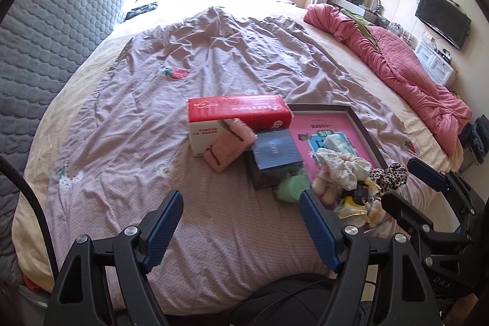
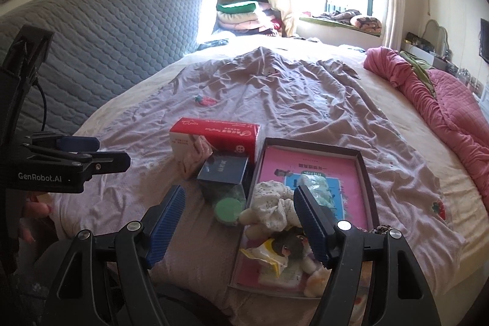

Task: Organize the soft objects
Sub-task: 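Move both tools back from the tray toward the remaining items, then reach left tool to the pink mask packet while right tool reaches the green bagged item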

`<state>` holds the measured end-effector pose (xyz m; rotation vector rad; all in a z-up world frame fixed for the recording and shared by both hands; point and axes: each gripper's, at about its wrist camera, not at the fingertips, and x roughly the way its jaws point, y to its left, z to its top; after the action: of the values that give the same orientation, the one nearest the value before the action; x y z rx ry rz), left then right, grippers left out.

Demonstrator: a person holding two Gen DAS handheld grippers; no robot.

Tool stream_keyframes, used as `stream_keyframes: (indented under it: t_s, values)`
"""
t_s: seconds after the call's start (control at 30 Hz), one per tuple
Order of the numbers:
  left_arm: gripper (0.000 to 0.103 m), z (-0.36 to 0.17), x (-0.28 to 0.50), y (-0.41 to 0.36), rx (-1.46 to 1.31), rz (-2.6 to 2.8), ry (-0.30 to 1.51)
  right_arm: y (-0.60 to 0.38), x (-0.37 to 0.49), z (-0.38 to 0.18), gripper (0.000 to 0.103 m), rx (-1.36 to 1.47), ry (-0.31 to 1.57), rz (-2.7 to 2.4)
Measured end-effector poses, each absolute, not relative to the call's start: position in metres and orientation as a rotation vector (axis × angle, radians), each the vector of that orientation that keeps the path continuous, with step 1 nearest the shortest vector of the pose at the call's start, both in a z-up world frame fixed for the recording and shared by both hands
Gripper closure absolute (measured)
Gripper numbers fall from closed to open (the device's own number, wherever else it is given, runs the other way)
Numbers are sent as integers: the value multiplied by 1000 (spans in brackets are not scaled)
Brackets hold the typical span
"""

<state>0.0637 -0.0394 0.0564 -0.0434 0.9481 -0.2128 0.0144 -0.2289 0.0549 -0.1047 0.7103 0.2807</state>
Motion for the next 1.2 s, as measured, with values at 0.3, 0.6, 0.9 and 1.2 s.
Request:
stream_keyframes:
  t_s: [0.3, 0.6, 0.9, 1.2]
  values:
    - [25, 40, 65, -16, -75, -182, 980, -194, 19, 32, 28, -185, 768, 360]
    - [25, 14, 77, -7, -100, -179, 1029, -178, 31, 5, 28, -243, 822, 387]
    - [25, -15, 97, -5, -114, -193, 1085, -173, 57, -25, 28, -283, 887, 381]
    - [25, -37, 125, -10, -154, -223, 1130, -163, 87, -60, 28, -410, 957, 325]
